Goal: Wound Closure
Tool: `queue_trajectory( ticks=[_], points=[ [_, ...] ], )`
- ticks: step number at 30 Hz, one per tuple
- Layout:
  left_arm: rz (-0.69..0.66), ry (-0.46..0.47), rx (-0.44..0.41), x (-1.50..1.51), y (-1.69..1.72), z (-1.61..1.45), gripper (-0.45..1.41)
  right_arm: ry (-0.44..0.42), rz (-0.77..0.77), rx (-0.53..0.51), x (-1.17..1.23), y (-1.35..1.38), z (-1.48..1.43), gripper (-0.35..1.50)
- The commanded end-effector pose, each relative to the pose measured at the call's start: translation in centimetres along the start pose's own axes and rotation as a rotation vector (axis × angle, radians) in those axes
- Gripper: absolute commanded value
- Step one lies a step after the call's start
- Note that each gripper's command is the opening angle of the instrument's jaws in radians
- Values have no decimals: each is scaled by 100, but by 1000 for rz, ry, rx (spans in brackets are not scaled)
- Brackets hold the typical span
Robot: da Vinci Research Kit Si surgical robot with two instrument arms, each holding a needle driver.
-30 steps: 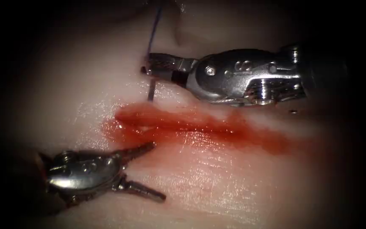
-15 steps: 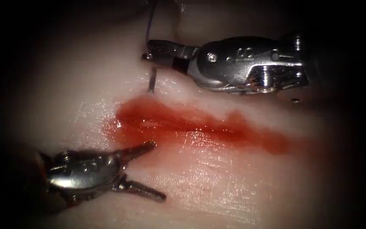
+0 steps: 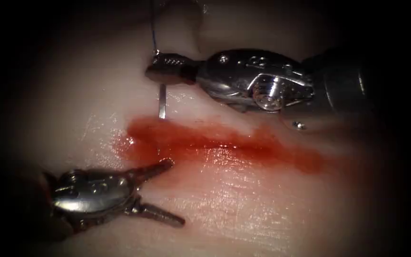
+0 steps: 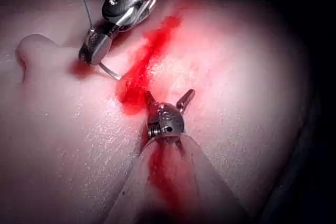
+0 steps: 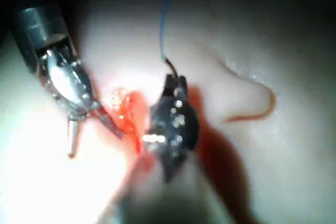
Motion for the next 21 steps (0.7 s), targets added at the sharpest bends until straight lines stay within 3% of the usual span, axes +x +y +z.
queue_trajectory(
  ticks=[1, 12, 21],
  points=[
    [-2, -2, -5, -8, 4, 6, 88, -13, 22, 26, -8, -6, 8, -35],
    [7, -6, 1, -17, 0, -9, 88, -76, 235, 136, -29, -26, -1, -35],
    [9, -8, 4, -19, -1, -13, 88, -117, 253, 189, -34, -40, 0, -35]
  ],
)
